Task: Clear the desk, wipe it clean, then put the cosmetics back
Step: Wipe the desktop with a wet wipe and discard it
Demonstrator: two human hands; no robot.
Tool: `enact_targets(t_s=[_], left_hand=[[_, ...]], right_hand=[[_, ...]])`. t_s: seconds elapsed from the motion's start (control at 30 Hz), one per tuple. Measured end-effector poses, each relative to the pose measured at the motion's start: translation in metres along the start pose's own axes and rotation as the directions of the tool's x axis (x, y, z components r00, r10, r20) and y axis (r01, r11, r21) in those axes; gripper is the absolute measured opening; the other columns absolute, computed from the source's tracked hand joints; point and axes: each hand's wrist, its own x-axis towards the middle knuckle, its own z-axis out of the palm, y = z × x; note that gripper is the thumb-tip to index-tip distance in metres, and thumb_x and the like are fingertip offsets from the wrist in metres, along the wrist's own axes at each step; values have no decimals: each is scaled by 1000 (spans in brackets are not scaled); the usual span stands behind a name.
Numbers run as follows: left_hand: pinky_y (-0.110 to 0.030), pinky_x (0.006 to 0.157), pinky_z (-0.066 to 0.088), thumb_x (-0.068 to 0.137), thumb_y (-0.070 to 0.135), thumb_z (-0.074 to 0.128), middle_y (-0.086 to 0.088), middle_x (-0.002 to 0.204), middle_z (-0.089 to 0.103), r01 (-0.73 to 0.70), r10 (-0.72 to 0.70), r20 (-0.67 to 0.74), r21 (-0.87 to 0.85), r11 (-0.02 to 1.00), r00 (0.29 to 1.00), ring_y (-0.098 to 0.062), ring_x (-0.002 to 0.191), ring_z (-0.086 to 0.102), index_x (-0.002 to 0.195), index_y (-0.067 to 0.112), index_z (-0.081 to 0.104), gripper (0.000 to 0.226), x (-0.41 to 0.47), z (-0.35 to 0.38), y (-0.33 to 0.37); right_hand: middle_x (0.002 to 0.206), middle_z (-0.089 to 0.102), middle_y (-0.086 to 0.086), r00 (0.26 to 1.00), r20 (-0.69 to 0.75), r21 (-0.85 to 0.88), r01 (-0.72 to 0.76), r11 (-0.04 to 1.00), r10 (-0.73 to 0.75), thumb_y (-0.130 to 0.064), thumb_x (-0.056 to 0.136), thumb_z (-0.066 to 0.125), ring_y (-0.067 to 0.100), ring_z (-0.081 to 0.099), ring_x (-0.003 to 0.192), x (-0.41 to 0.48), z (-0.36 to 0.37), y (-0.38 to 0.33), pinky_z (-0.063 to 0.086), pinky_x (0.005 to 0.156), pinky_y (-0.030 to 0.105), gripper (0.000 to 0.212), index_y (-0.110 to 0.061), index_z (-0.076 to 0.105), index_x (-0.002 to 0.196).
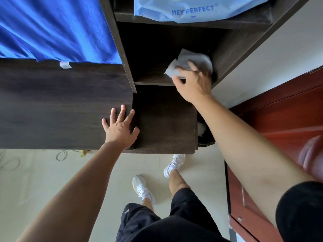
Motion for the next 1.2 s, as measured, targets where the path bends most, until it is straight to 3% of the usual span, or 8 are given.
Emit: enact_targets(t_s=[0.07,0.2,0.37,0.47,0.63,0.83,1.0,1.2], left_hand=[[-65,117,4,95,57,41,3,166,-4,-3,3,-1,0,1000,1000,-30,152,-8,155,40,14,68,0,-1,-1],[-65,117,4,95,57,41,4,166,-5,-2,2,6,11,1000,1000,-30,152,-9,155,40,13,69,1,-1,-1],[-65,117,3,95,57,42,3,166,-5,-7,7,6,10,1000,1000,-30,152,-9,156,41,12,70,1,1,-2],[-65,117,3,95,56,41,4,166,-4,2,-2,7,7,1000,1000,-30,152,-9,155,41,13,69,2,0,-1],[-64,117,5,95,56,41,4,166,-4,5,-5,16,13,1000,1000,-30,152,-8,155,41,13,68,1,-3,0],[-64,116,13,94,60,40,5,166,-4,30,-31,95,16,999,995,-30,152,-6,155,43,12,69,4,-15,4],[-61,115,22,94,59,43,3,166,2,25,-25,155,5,1000,988,-32,151,1,155,39,18,69,0,-30,8],[-60,118,15,94,57,43,1,166,-4,-186,185,19,86,979,983,-31,152,-1,155,35,18,70,-25,-46,24]], right_hand=[[160,36,3,999,-34,10,-32,999,32,-57,96,43,38,43,138,9,-1,2,39,108,50,48,-39,57,138],[155,41,7,996,4,6,-88,996,88,-54,97,43,42,35,142,20,5,-35,21,115,65,48,-36,54,140],[161,35,-2,990,62,-36,126,991,-123,-47,100,40,45,16,149,-6,21,-74,13,119,62,43,-41,53,141],[159,38,-1,983,37,-78,180,980,-178,-42,100,40,43,19,149,-20,21,-51,13,119,59,42,-42,55,139],[157,40,1,992,-18,-59,123,991,-124,-50,98,44,45,20,148,-20,12,-7,16,117,60,41,-43,59,135],[160,36,0,997,17,33,73,997,-73,-46,98,47,45,13,150,-11,13,-40,7,119,63,40,-39,59,136],[151,46,0,975,63,54,208,977,-211,-23,102,42,38,27,146,-30,6,-52,28,116,52,37,-25,67,129],[125,63,13,990,126,268,31,963,-67,-5,94,48,34,57,115,-91,-12,-12,48,85,38,26,-3,73,101]])
